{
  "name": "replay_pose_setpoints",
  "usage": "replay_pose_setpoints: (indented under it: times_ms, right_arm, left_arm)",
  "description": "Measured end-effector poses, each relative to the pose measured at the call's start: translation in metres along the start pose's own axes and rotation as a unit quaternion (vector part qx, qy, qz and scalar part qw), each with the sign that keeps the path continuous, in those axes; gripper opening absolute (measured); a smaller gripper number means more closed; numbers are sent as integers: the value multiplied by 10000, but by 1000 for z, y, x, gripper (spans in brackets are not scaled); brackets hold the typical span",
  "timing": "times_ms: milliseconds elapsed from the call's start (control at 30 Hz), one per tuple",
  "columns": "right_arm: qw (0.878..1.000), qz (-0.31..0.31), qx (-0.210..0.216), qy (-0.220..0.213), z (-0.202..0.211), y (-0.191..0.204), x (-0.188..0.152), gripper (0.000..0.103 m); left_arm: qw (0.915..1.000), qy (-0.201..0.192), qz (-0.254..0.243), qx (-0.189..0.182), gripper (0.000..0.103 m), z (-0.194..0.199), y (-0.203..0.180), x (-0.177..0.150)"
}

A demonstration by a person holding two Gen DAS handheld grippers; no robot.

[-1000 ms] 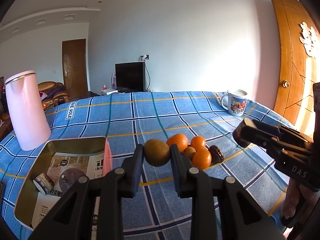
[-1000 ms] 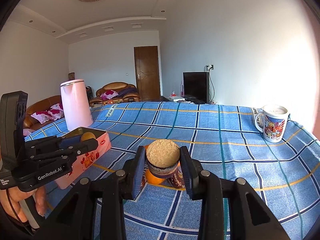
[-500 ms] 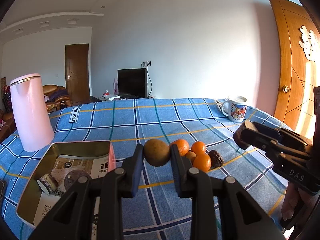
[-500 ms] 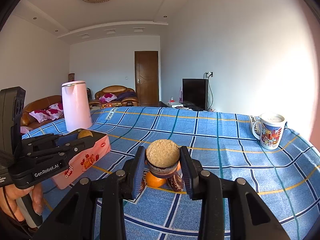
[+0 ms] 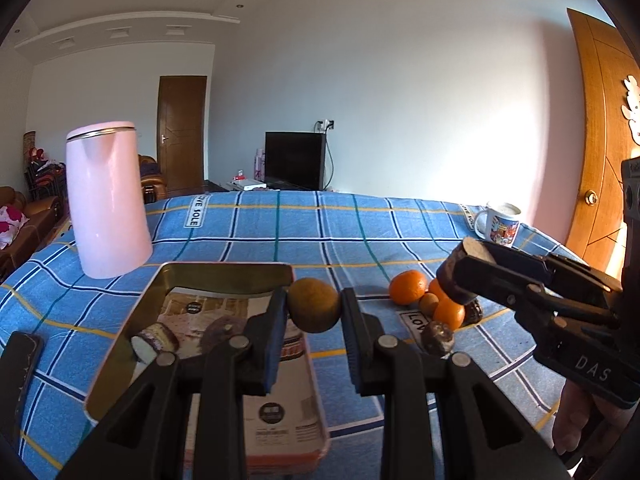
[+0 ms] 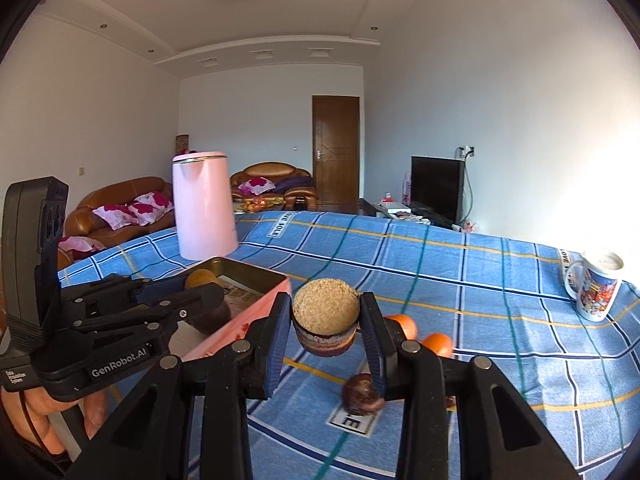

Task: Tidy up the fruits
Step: 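Carry the small fruit into the tin with the left gripper while the right gripper places the rice cake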

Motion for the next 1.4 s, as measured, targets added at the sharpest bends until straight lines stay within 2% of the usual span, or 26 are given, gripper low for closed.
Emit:
replay_pose_setpoints:
  times_ms: [267, 367, 633, 733, 833, 867, 933, 967, 1000, 1067, 1167, 1267, 1400]
  right_arm:
    - [9958, 646, 604, 217, -30, 77, 16, 37]
    - [9933, 861, 674, 363, -44, 98, 17, 37]
    - [9846, 1002, 778, 1206, -96, 120, 6, 37]
    - [9830, 1005, 783, 1320, -102, 121, 5, 37]
    - [9777, 1045, 828, 1621, -110, 123, 3, 37]
    - [9779, 1021, 858, 1608, -109, 123, 3, 40]
    - [9789, 992, 885, 1554, -107, 121, 3, 56]
    - [9804, 957, 864, 1489, -104, 119, 3, 64]
    - [9816, 938, 854, 1428, -99, 118, 2, 65]
    - [9829, 885, 885, 1352, -92, 111, 1, 65]
    - [9864, 783, 827, 1183, -79, 98, 2, 65]
    - [9901, 612, 753, 1018, -64, 76, 2, 65]
    - [9940, 394, 415, 931, -50, 36, -3, 65]
  left_arm:
    - [9977, 18, 561, 380, 29, 8, 63, -9]
    - [9962, 95, 748, 444, 29, 6, 82, -13]
    - [9937, 442, 978, 315, 29, -8, 105, -23]
    - [9927, 558, 1025, 305, 29, -13, 107, -26]
    - [9925, 587, 1001, 381, 29, -13, 105, -25]
    - [9925, 578, 998, 404, 31, -13, 104, -25]
    - [9925, 572, 988, 448, 37, -12, 103, -25]
    - [9925, 543, 1006, 442, 43, -11, 102, -24]
    - [9924, 517, 1017, 472, 50, -10, 101, -23]
    - [9928, 459, 997, 484, 54, -7, 97, -21]
    - [9940, 423, 875, 496, 55, -5, 84, -17]
    - [9955, 404, 714, 467, 61, -5, 68, -15]
    - [9974, 397, 486, 341, 62, -6, 43, -11]
Point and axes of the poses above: each gripper's, at about its wrist camera, not at the fingertips, and z roughly against the way its jaws point, y to its left, x to its top, the point moved 6 cm from there along -z, roughly the way its jaws point, and after that the axes turned 15 degrees about y, right-handed, at the moved point
